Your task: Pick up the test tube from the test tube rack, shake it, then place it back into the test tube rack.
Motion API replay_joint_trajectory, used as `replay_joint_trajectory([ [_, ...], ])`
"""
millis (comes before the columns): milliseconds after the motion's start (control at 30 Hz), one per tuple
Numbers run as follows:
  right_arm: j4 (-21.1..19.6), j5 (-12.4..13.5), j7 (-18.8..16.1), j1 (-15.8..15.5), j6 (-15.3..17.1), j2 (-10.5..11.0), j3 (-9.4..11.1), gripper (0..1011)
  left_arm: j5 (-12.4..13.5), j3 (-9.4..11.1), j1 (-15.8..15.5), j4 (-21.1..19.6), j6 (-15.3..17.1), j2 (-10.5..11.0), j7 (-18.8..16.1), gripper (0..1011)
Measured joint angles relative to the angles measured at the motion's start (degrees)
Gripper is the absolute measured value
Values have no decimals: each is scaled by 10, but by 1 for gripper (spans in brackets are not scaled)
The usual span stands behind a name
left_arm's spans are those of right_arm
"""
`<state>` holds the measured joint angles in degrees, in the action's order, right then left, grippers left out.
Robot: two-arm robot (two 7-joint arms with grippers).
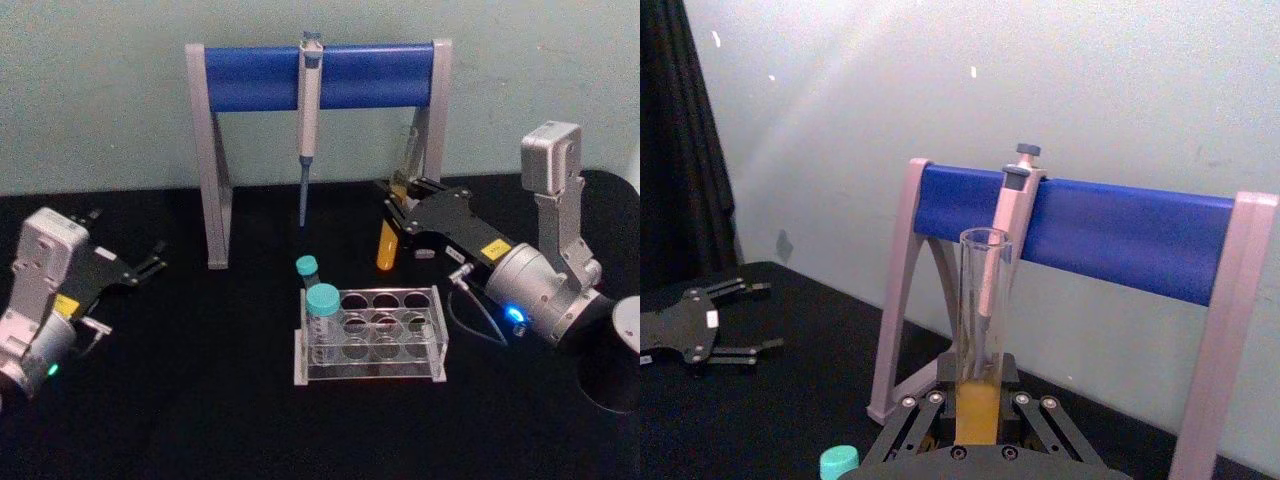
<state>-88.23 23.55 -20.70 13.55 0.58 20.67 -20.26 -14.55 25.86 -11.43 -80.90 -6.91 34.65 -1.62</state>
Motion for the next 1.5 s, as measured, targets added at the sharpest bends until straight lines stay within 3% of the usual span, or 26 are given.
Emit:
replay_joint_trajectory([
  [1500,-7,-6,-12,-8,6,-3,12,225,0,0,0,0,0,0,0,1001],
])
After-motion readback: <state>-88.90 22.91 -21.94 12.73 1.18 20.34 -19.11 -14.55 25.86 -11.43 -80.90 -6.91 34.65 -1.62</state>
